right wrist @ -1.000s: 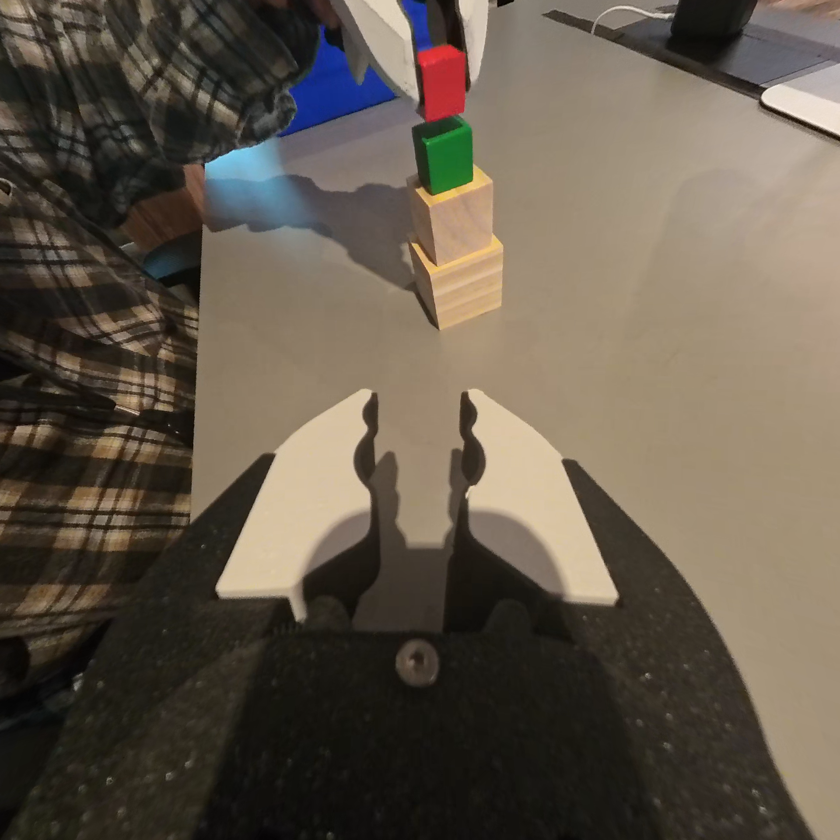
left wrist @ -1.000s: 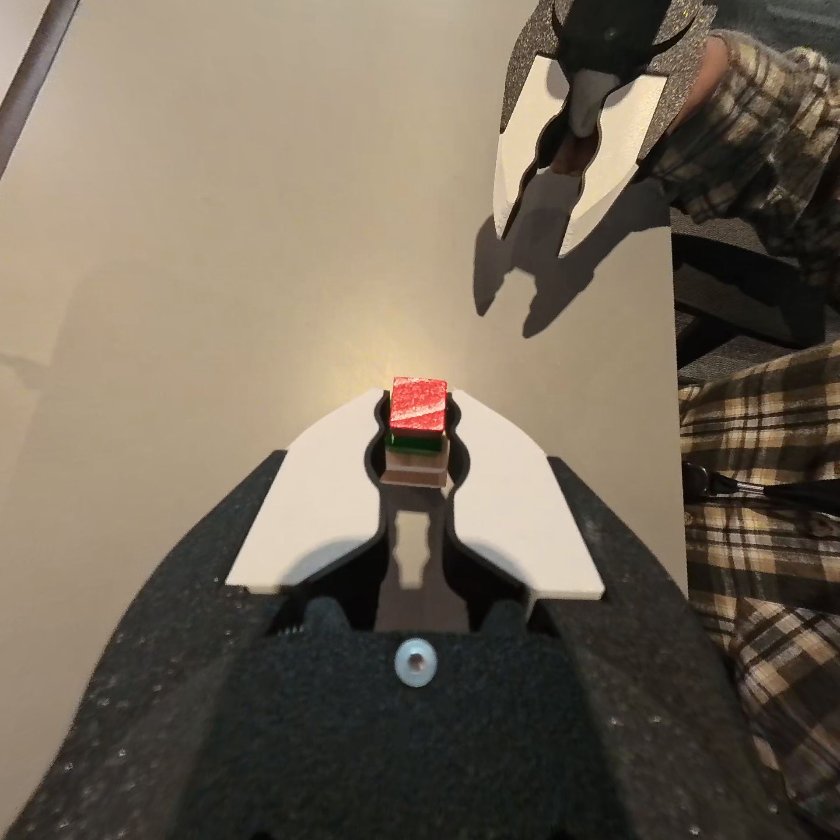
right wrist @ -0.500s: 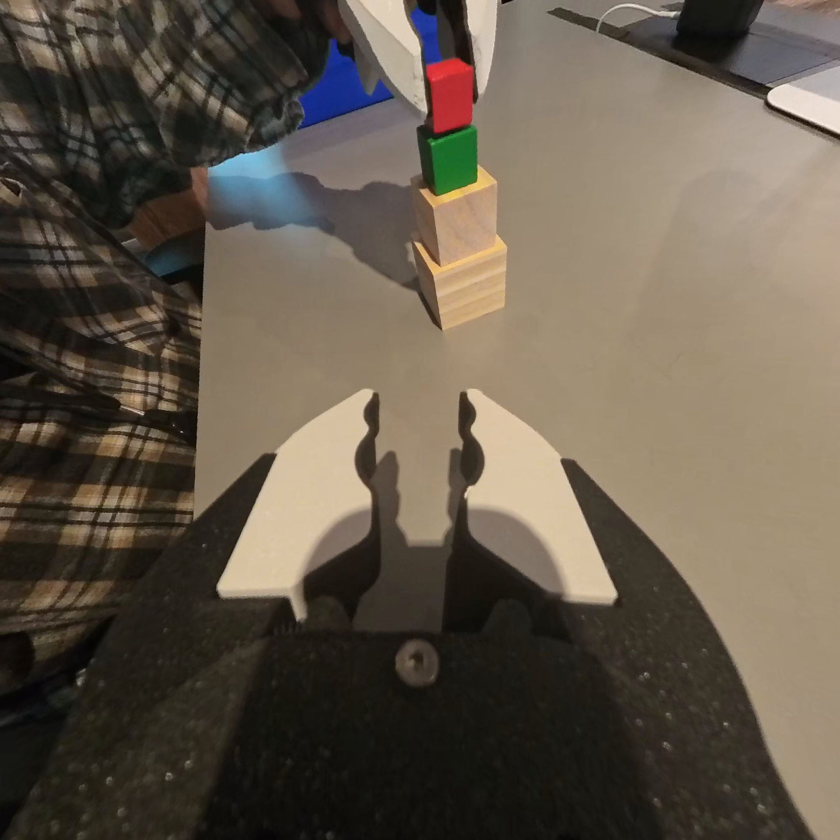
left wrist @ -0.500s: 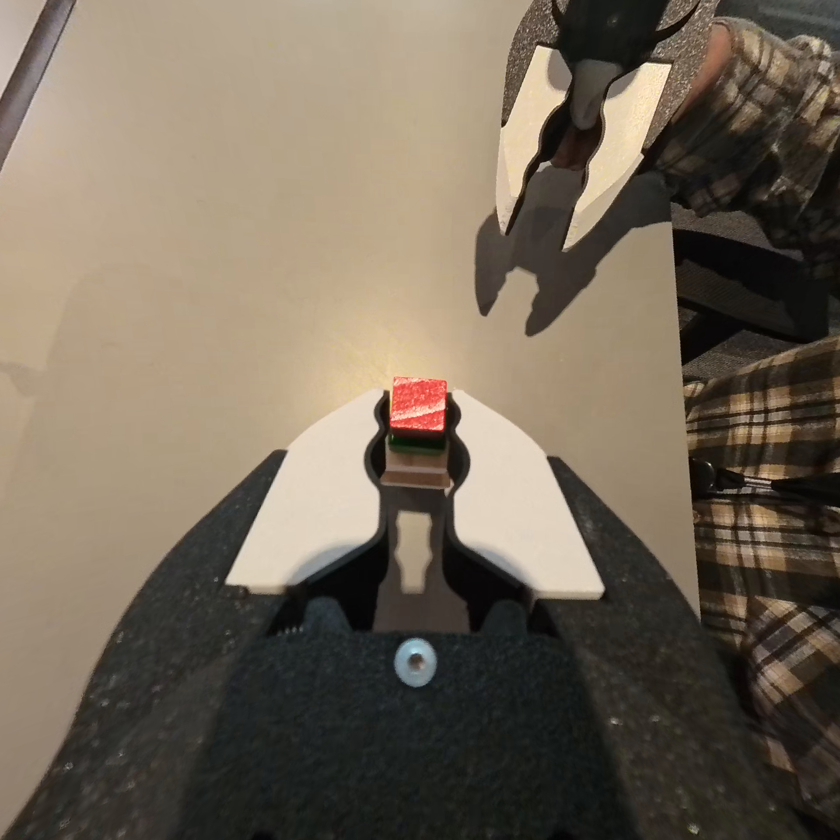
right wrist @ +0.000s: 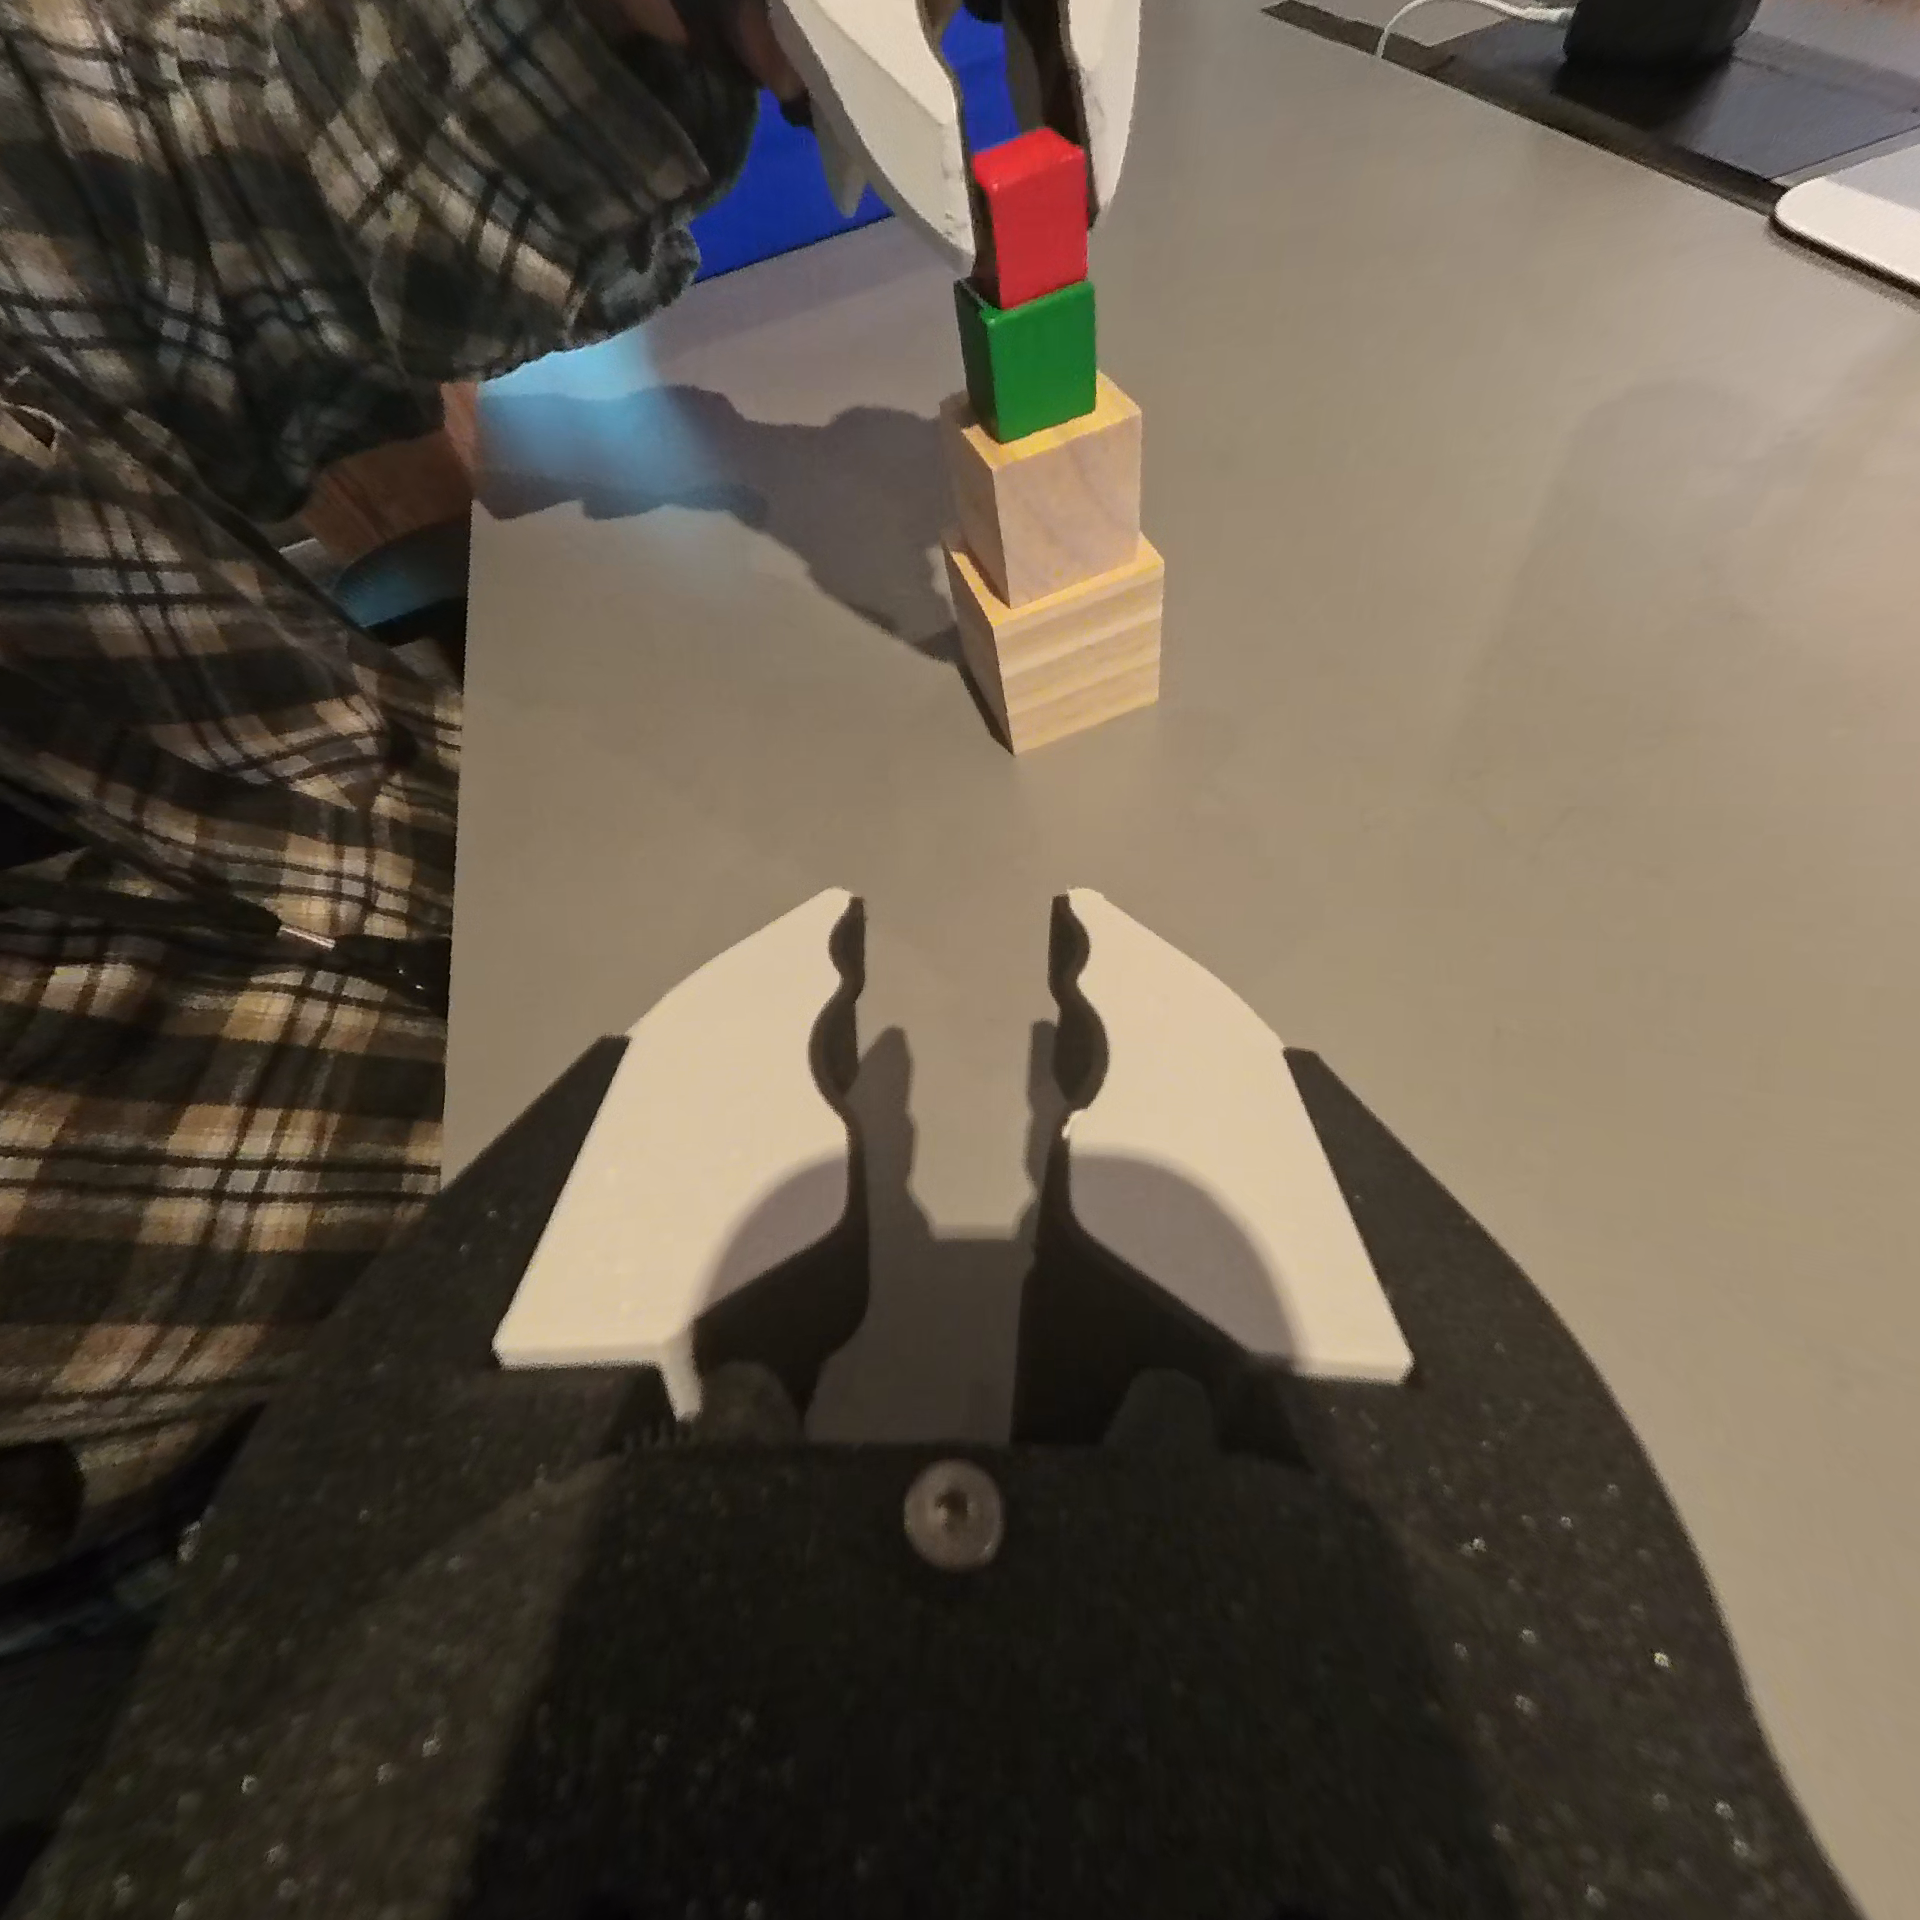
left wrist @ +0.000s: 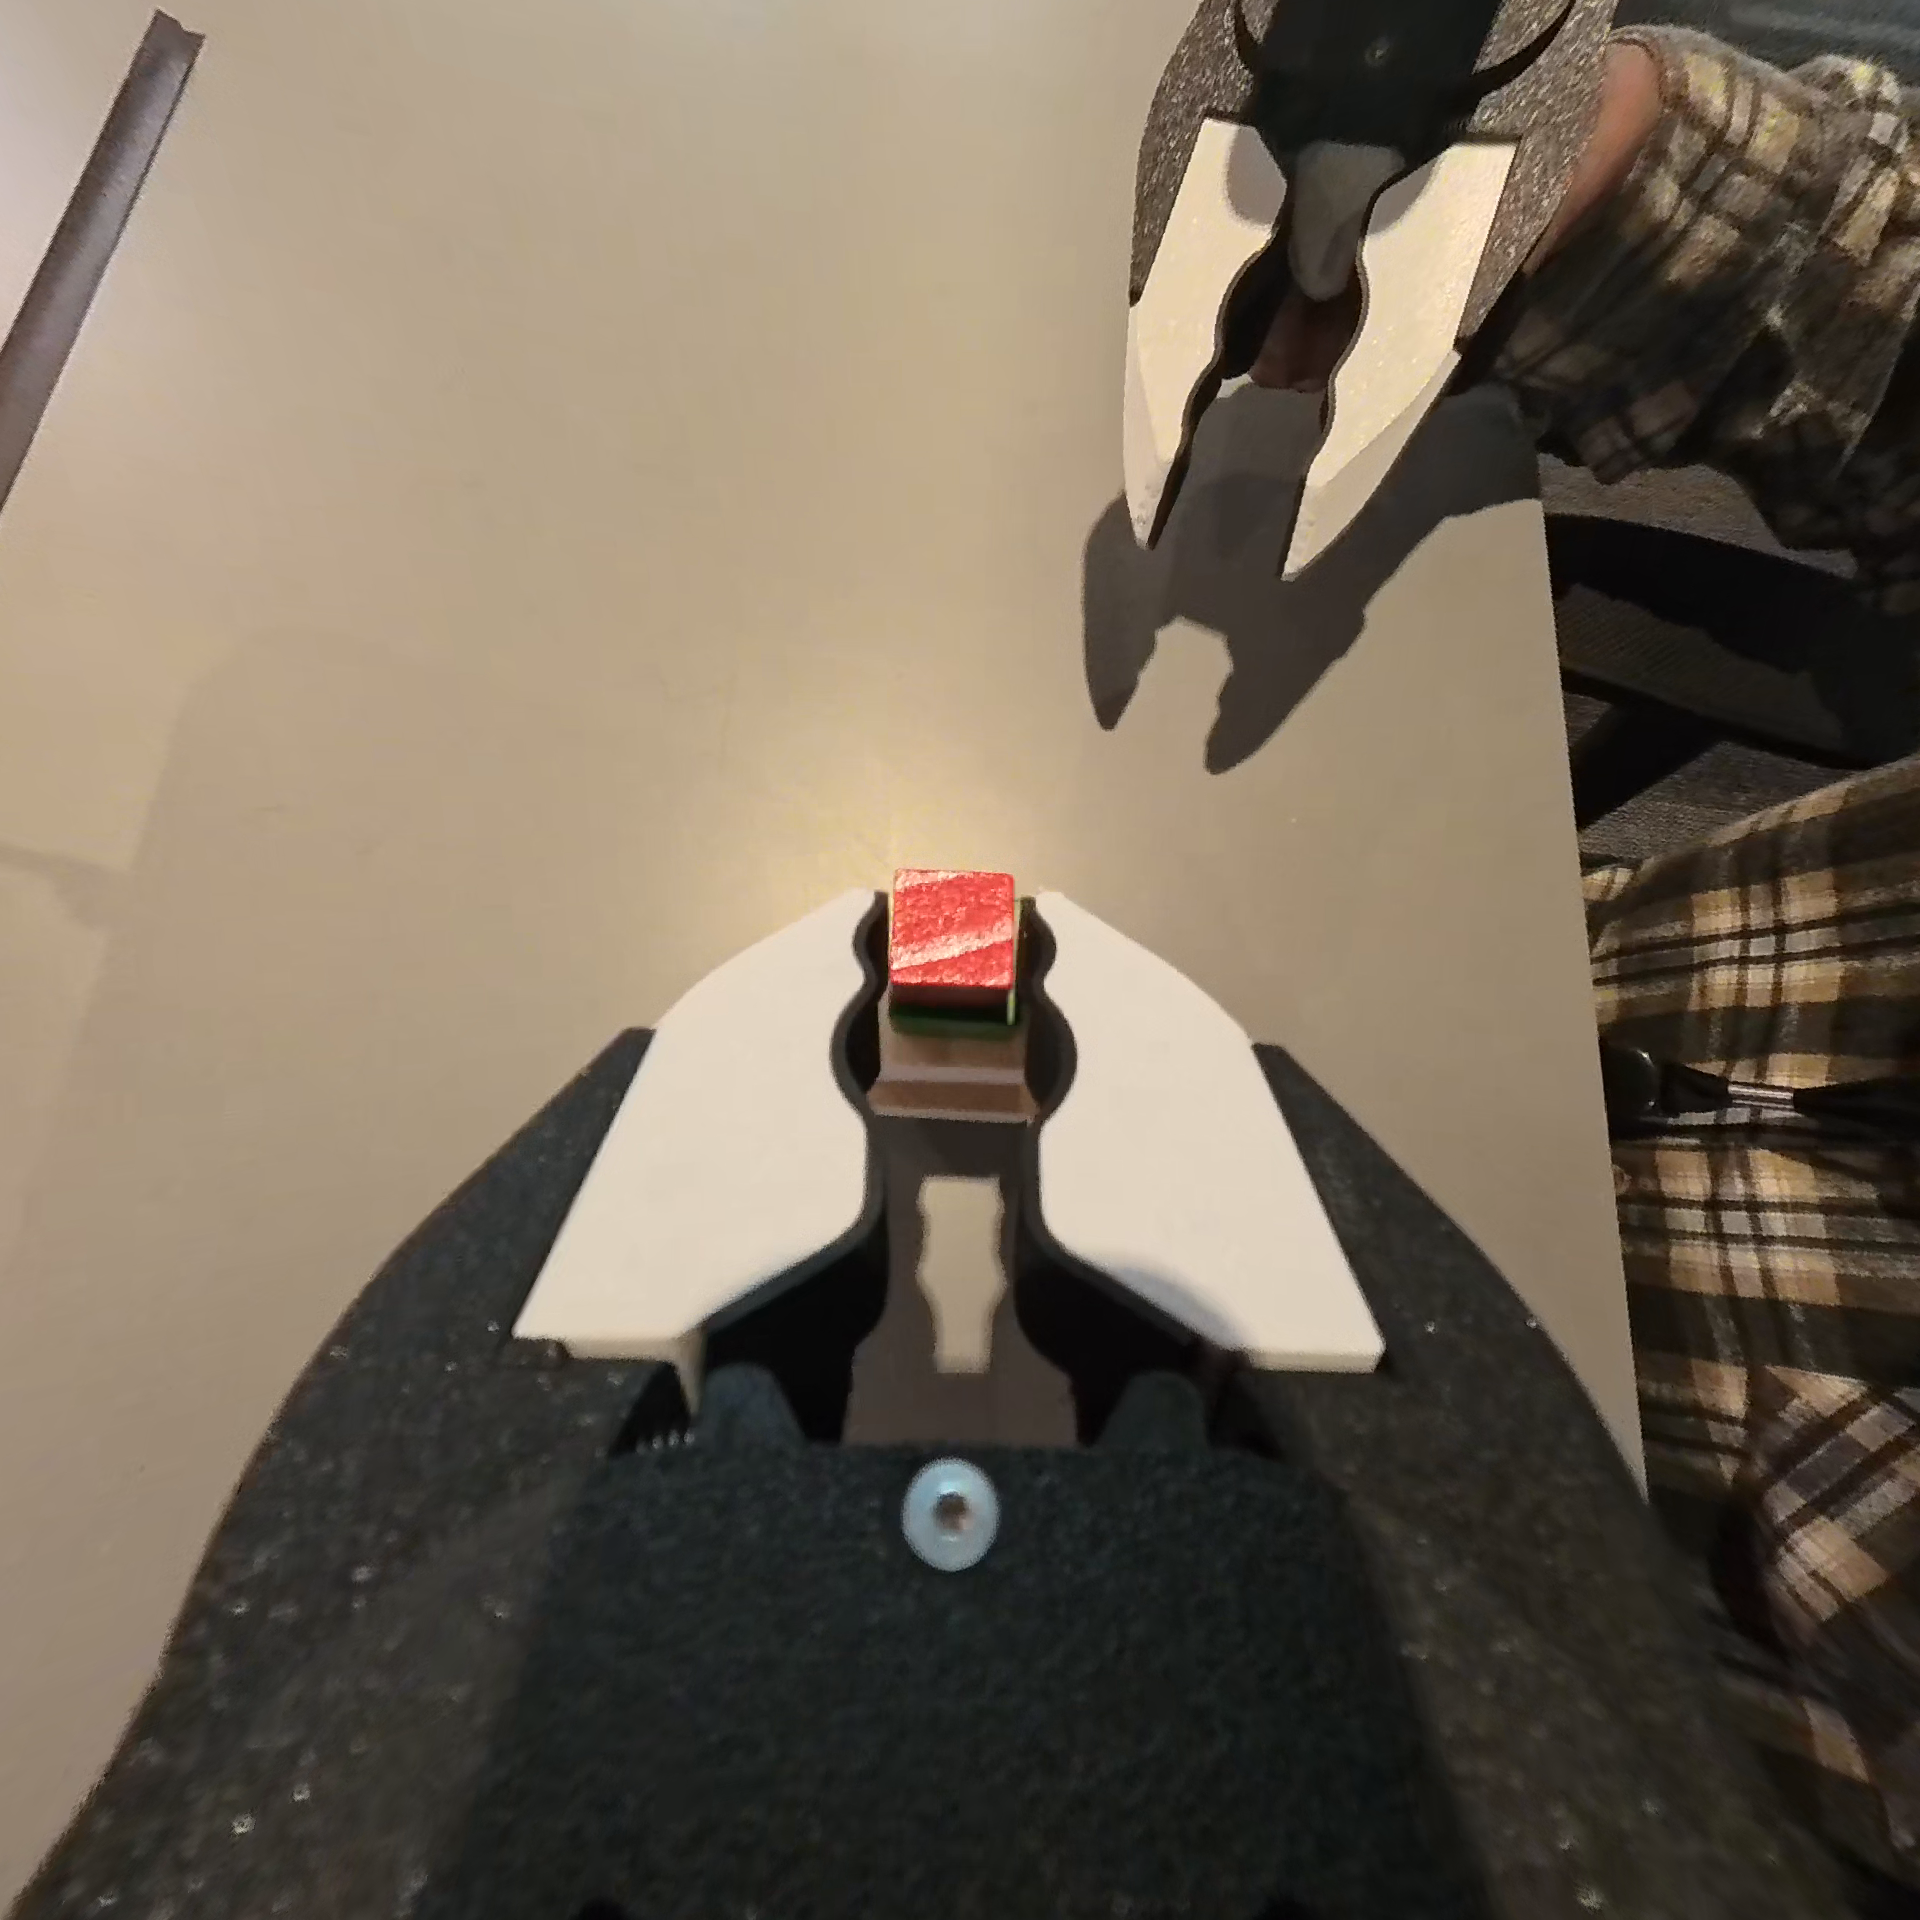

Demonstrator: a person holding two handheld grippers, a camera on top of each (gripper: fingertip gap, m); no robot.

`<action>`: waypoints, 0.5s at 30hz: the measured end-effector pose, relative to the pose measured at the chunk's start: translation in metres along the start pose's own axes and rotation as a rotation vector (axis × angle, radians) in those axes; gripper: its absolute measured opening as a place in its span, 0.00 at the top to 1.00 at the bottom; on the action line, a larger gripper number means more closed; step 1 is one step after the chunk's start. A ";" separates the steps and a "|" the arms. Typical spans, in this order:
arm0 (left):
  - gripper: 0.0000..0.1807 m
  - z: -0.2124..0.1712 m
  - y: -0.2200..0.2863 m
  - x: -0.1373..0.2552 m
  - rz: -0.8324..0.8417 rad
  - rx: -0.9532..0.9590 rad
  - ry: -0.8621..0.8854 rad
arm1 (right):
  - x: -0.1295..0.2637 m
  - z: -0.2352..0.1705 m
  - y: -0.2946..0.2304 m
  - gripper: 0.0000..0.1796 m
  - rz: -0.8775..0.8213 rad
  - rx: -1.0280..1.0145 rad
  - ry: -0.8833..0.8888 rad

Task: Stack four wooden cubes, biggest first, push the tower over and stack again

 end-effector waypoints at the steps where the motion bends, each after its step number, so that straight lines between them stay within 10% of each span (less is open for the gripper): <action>1: 0.87 0.000 0.000 0.000 0.000 -0.002 0.002 | 0.000 0.000 0.000 0.81 0.000 0.001 0.000; 15: 0.70 0.018 -0.019 0.062 0.114 -0.002 0.169 | 0.007 0.000 0.003 0.80 -0.025 -0.009 0.012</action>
Point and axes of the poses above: each gripper's, where its closed fingertips meet, x back along the fingers, z out of its top, y = z × x across the jaws, the point moved 2 cm from there along x, back along the fingers, and after that the axes turned 3 degrees about -x, right-handed, at the moved point
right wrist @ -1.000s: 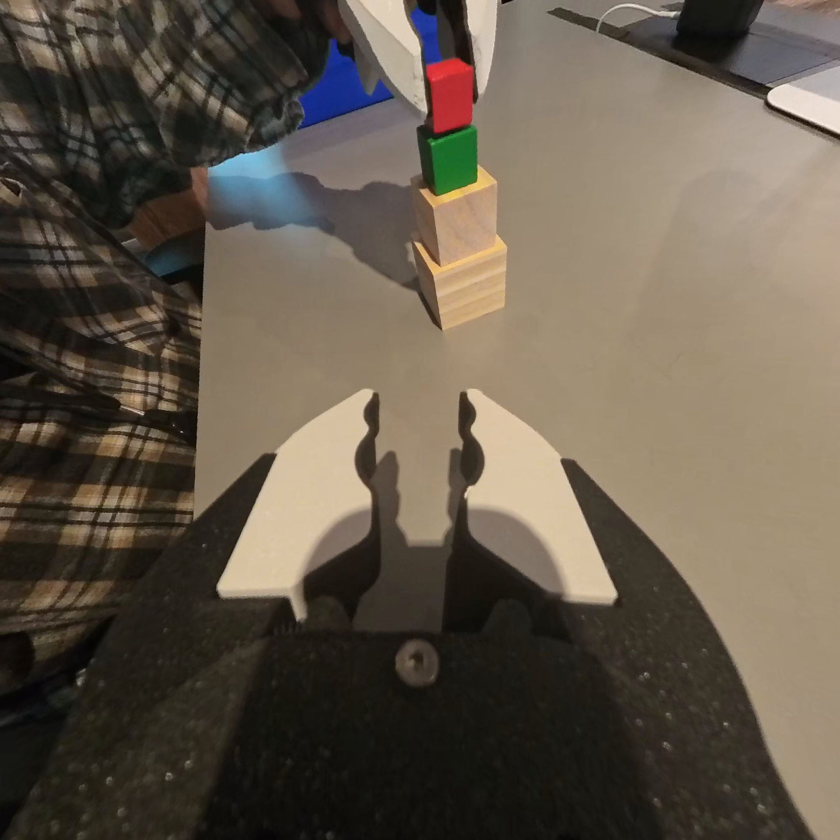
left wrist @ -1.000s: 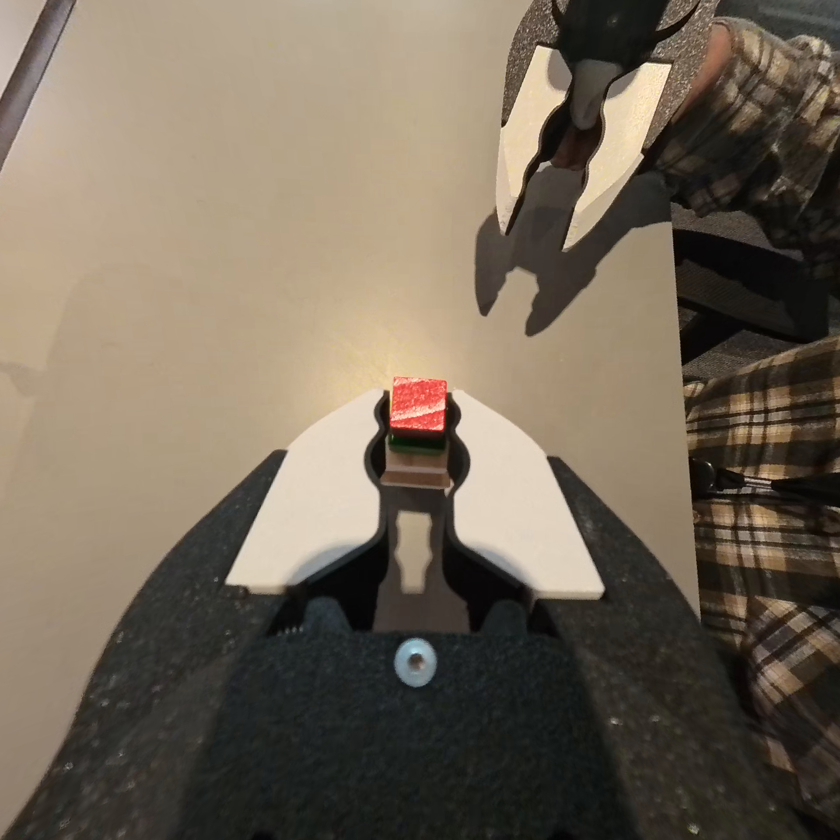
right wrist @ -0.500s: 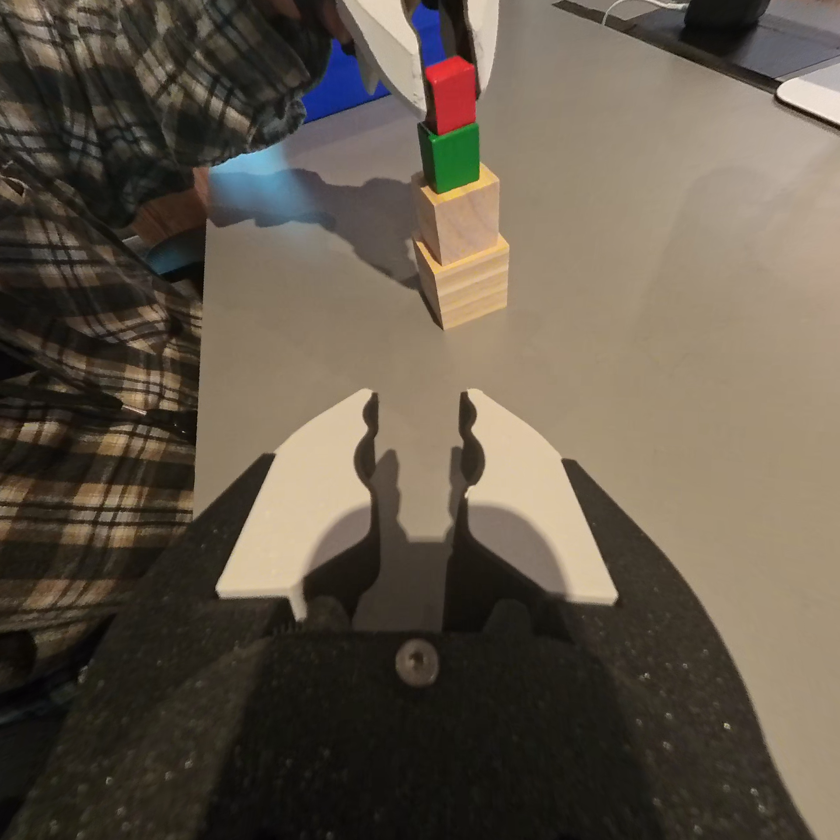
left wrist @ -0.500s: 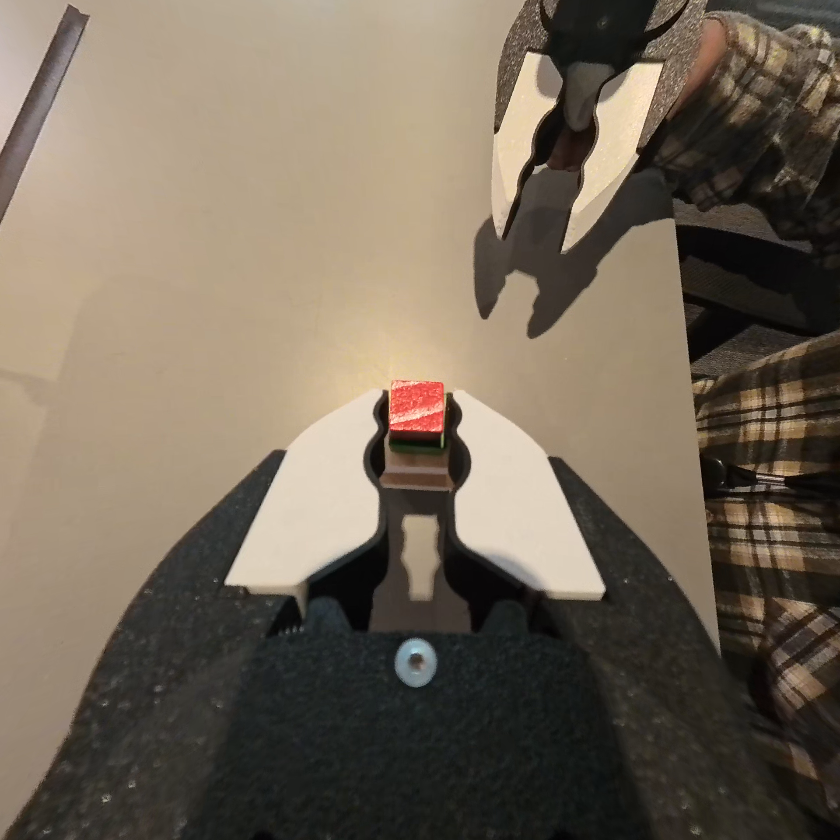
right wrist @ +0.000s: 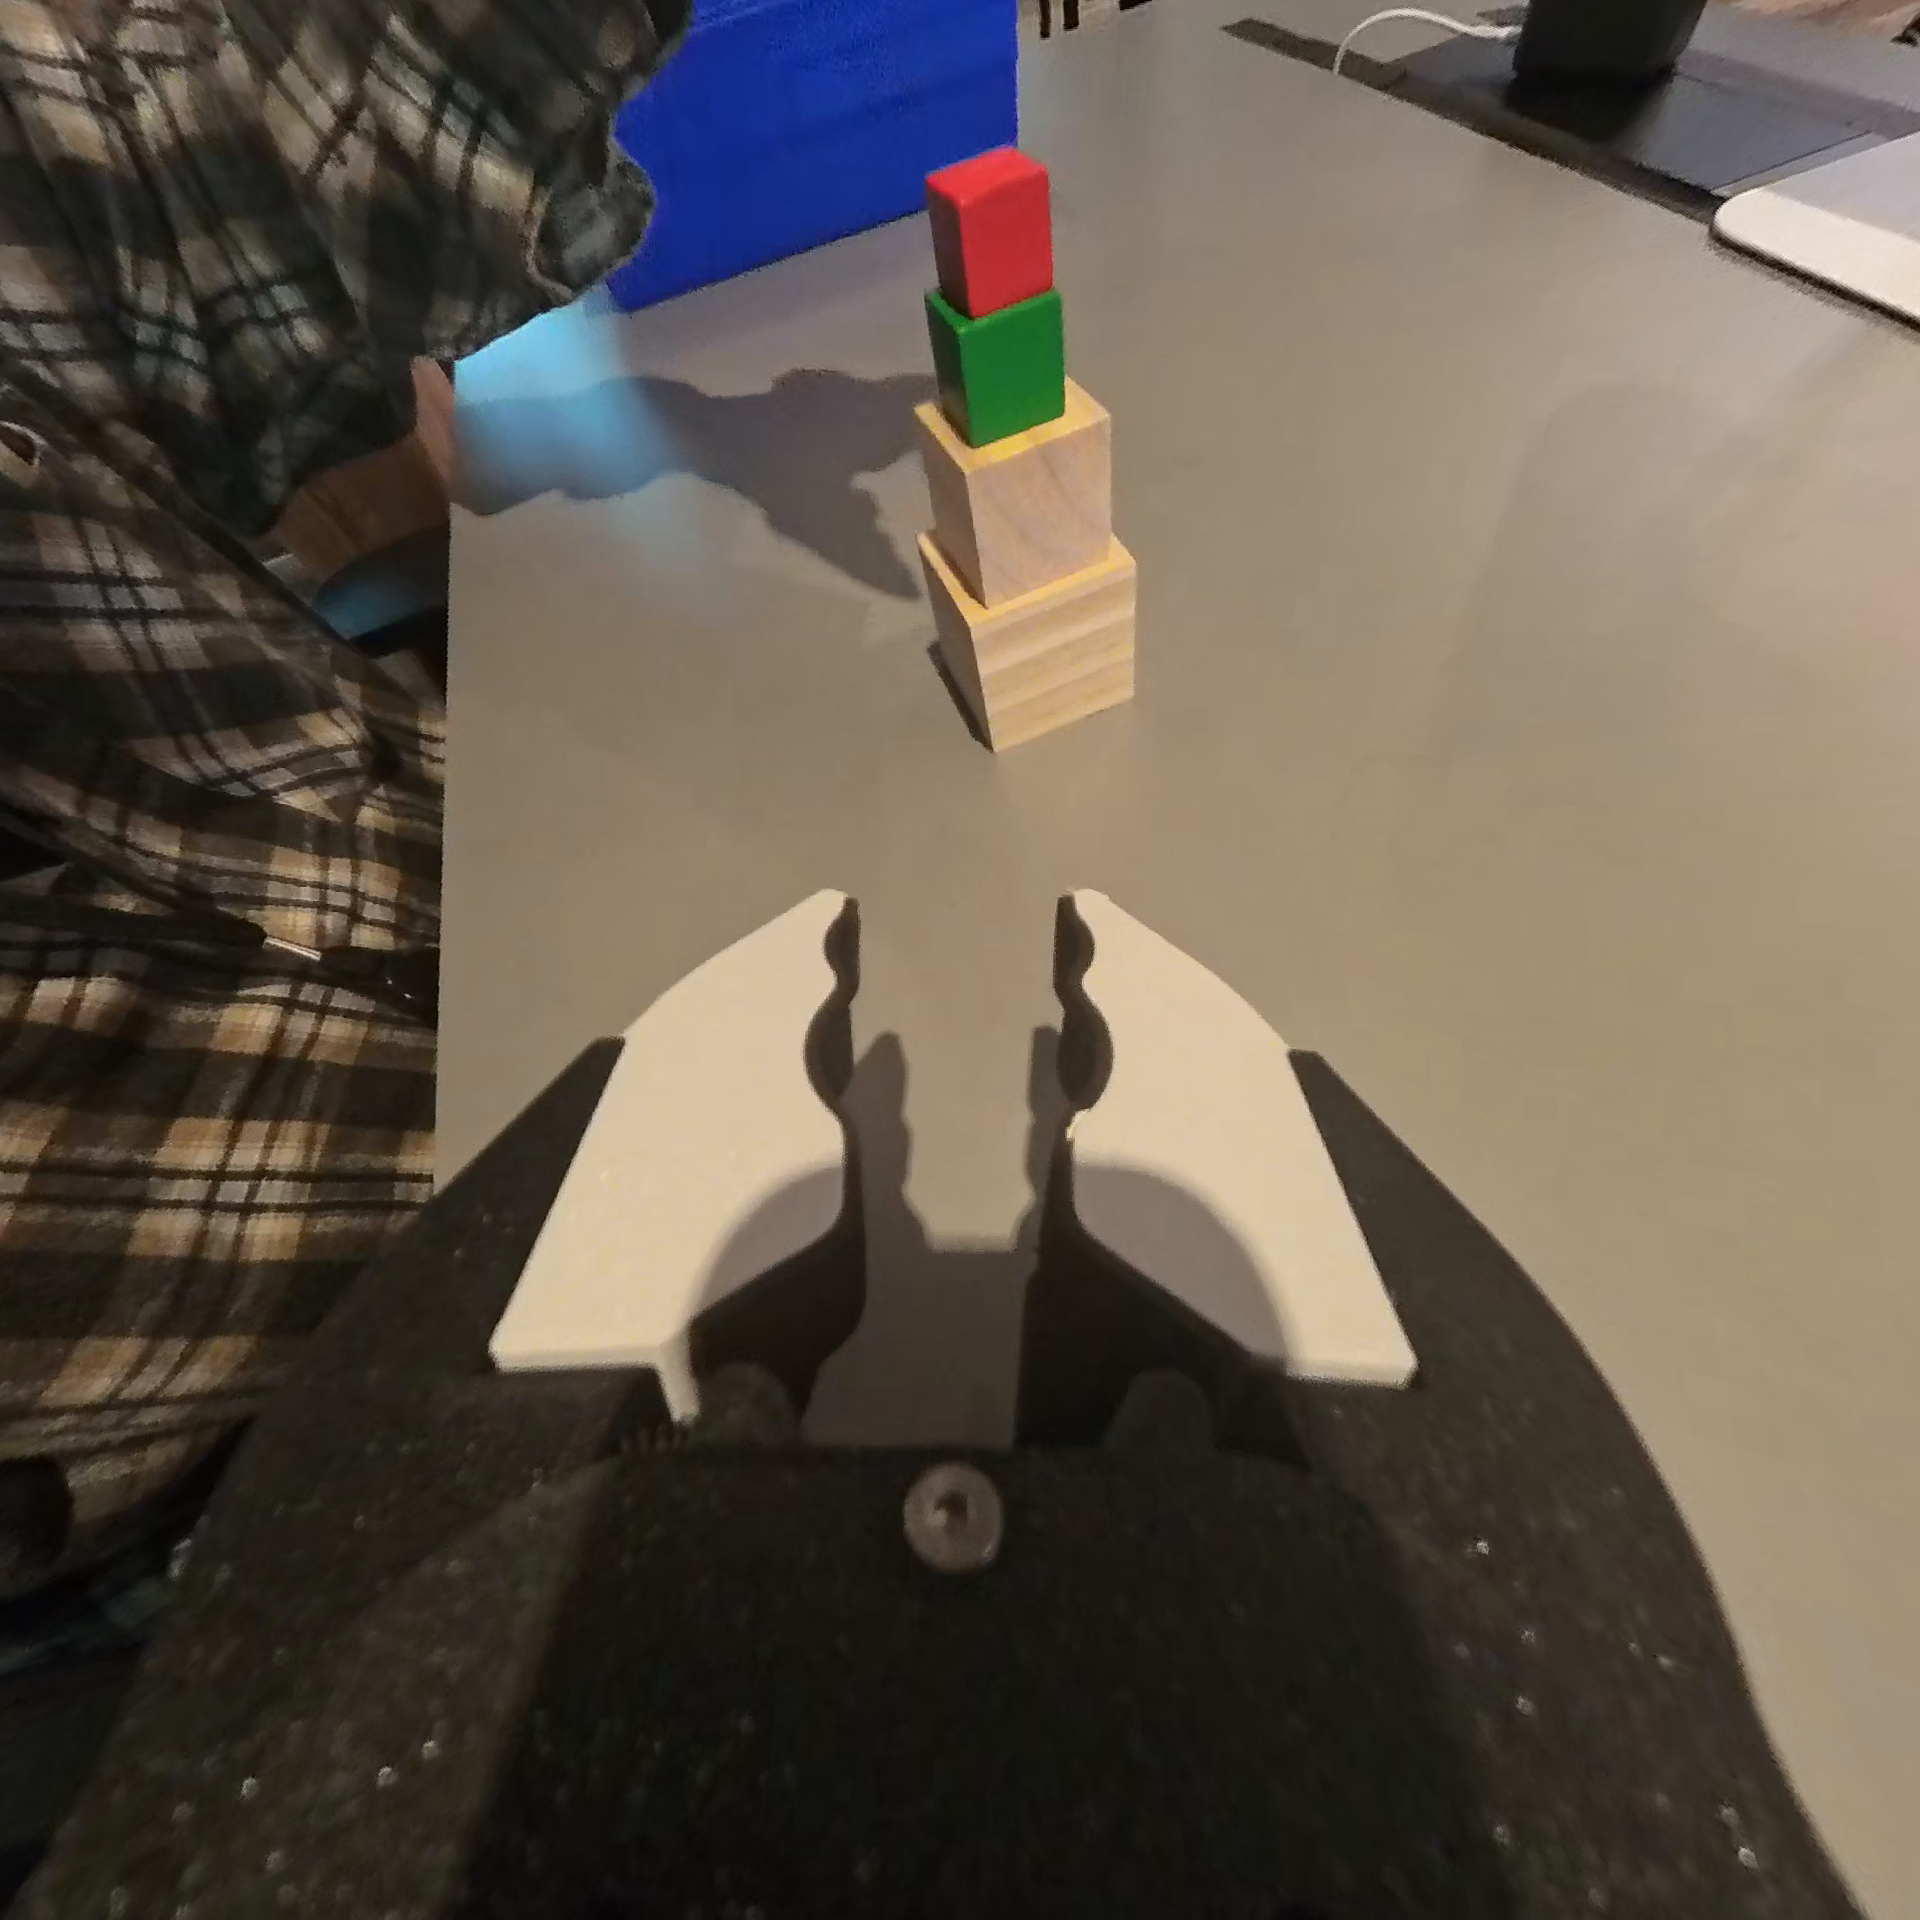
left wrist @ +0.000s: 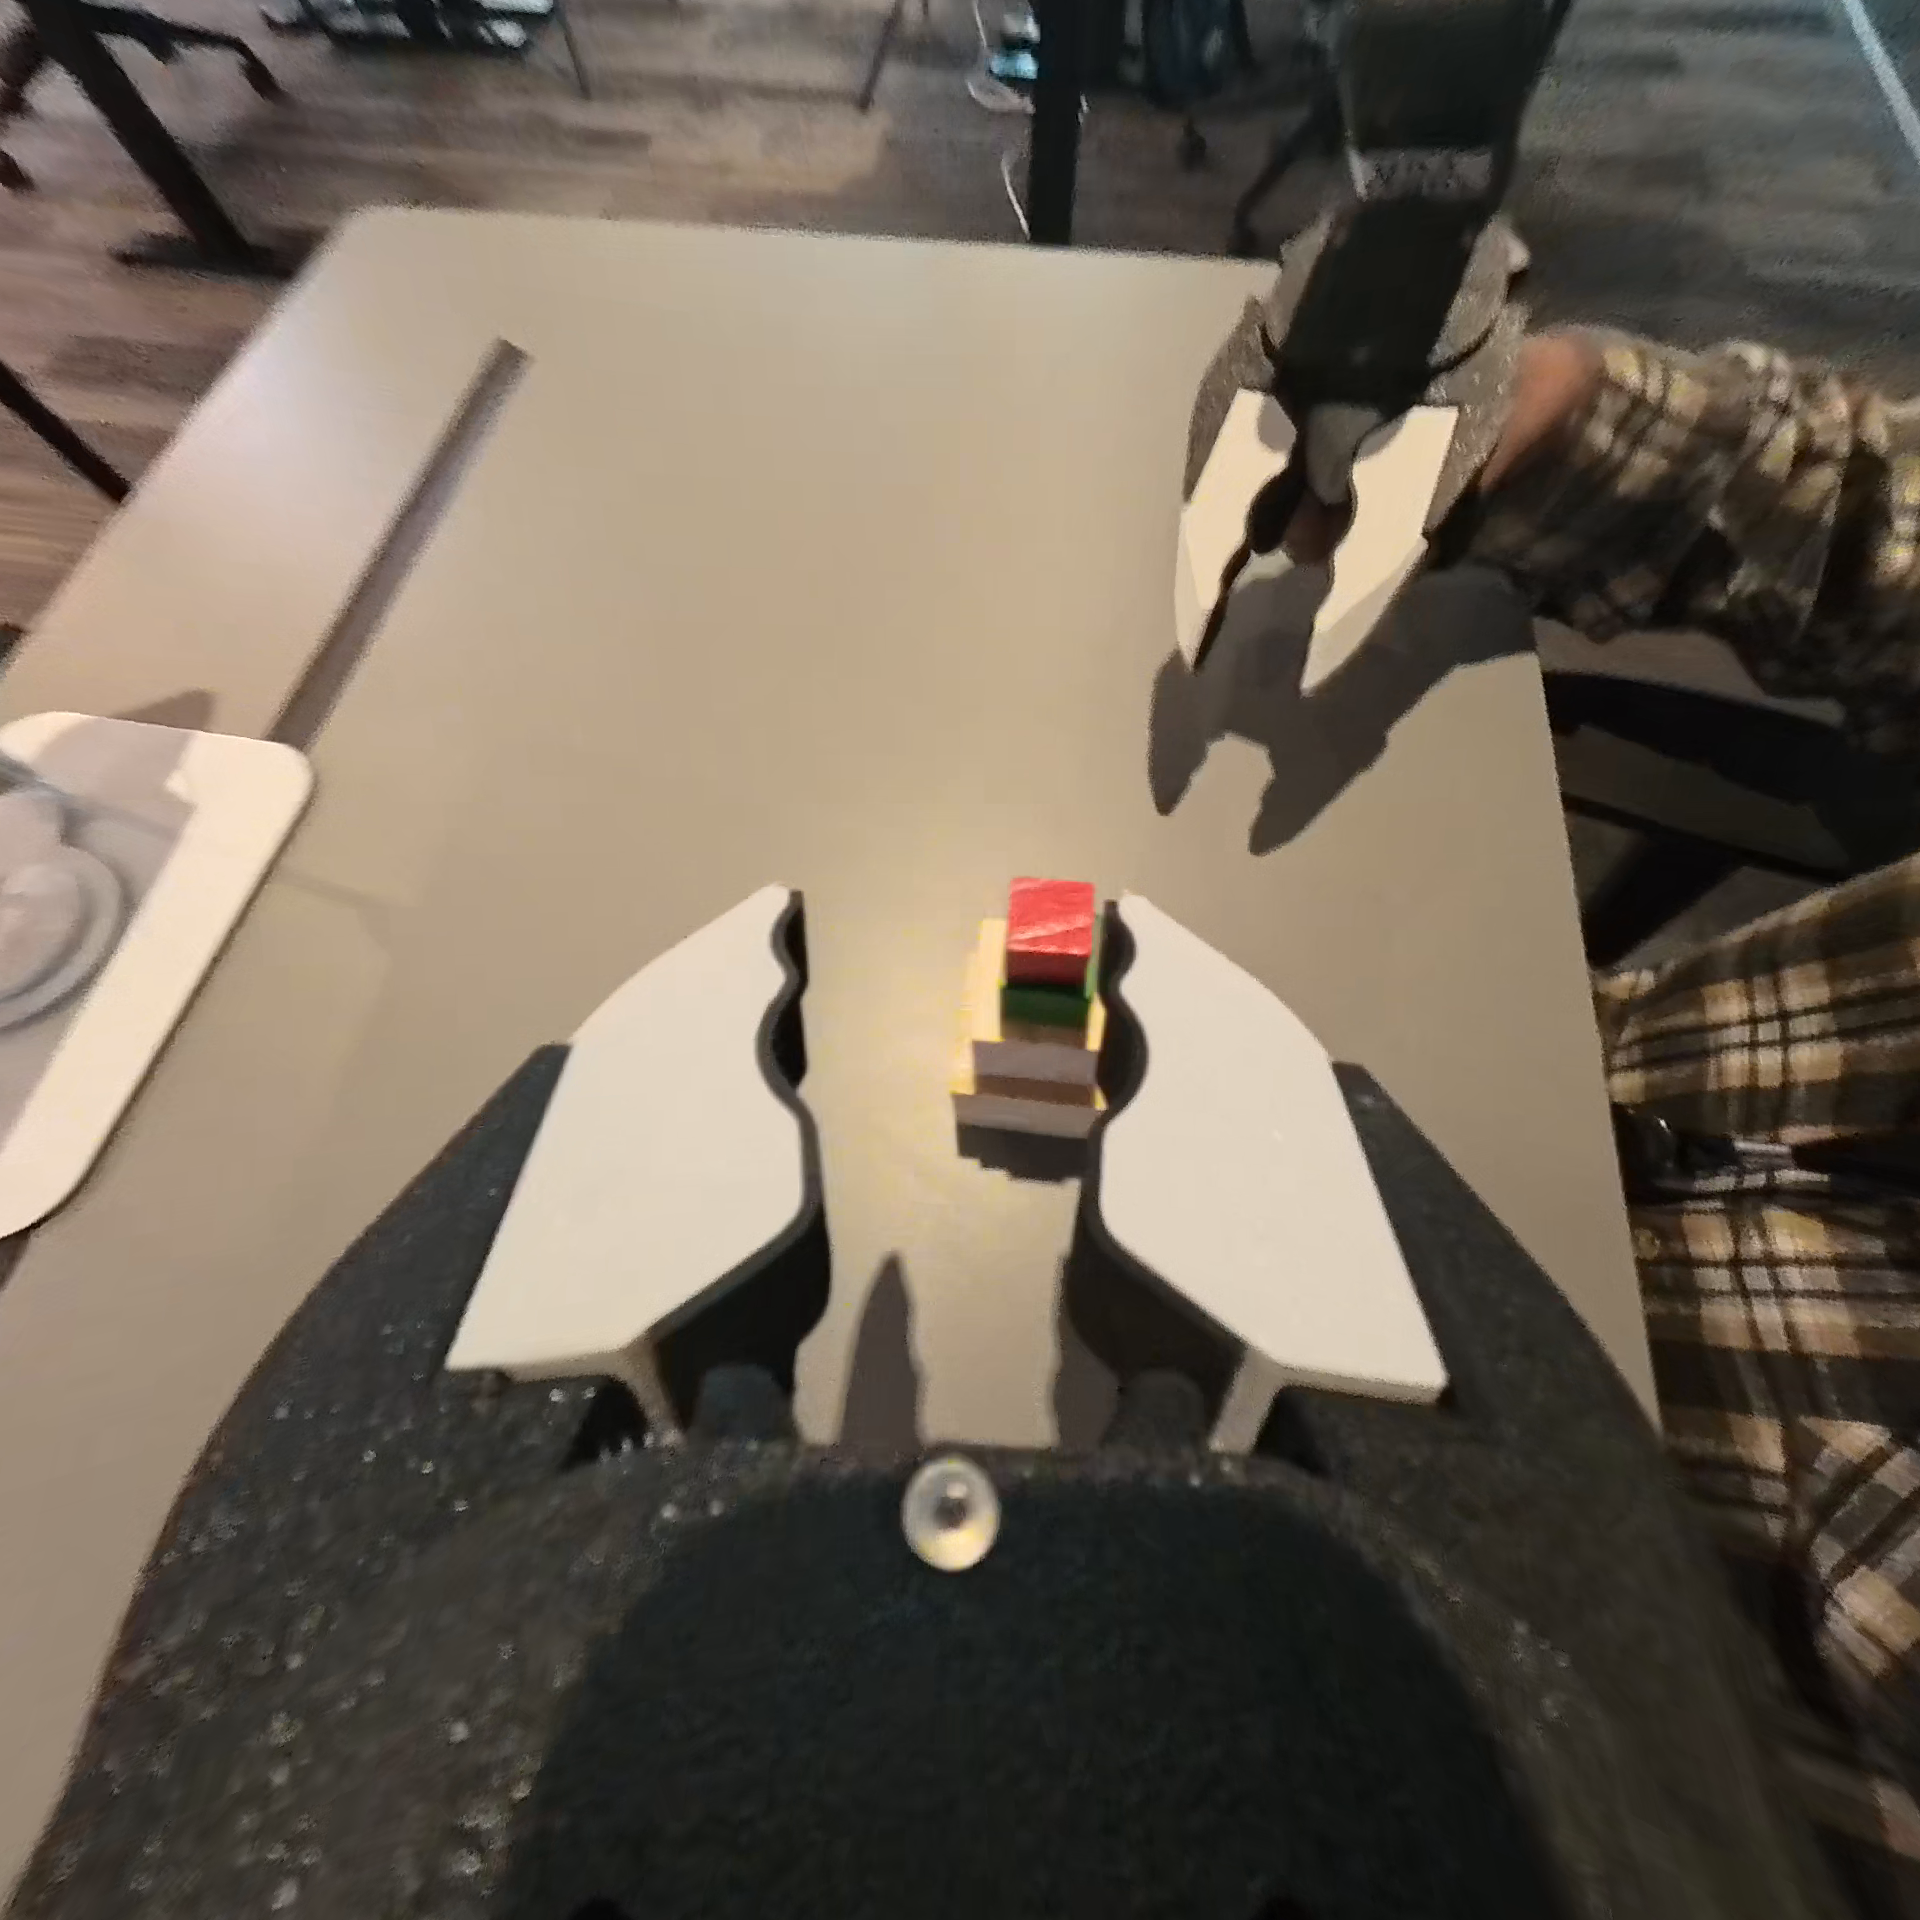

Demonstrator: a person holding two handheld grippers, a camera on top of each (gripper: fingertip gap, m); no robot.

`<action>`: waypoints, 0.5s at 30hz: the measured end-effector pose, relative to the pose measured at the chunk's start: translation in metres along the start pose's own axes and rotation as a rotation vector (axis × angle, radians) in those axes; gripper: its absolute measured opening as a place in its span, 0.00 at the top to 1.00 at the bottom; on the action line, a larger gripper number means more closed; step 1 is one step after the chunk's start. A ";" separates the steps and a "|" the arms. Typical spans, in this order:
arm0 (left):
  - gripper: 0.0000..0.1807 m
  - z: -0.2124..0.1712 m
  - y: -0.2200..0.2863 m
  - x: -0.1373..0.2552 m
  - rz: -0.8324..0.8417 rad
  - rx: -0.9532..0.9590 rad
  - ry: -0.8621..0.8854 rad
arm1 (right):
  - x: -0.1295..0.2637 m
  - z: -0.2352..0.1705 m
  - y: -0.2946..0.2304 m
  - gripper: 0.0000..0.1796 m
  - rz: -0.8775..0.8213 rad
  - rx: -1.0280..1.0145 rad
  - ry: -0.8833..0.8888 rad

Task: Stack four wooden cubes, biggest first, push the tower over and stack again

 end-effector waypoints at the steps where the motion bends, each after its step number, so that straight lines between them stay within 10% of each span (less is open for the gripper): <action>1: 0.68 0.000 -0.005 0.010 0.031 0.011 0.023 | 0.001 0.001 0.001 0.80 -0.003 -0.002 0.003; 15: 0.62 -0.141 -0.031 0.095 0.402 0.291 0.464 | 0.009 0.018 0.029 0.78 -0.229 -0.082 -0.162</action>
Point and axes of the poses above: each gripper's, where its closed fingertips meet, x back along the fingers, z out of its top, y = z × x across the jaws, the point moved 2 cm from there along x, back along the fingers, and after that the axes turned 3 degrees about -x, right-handed, at the moved point
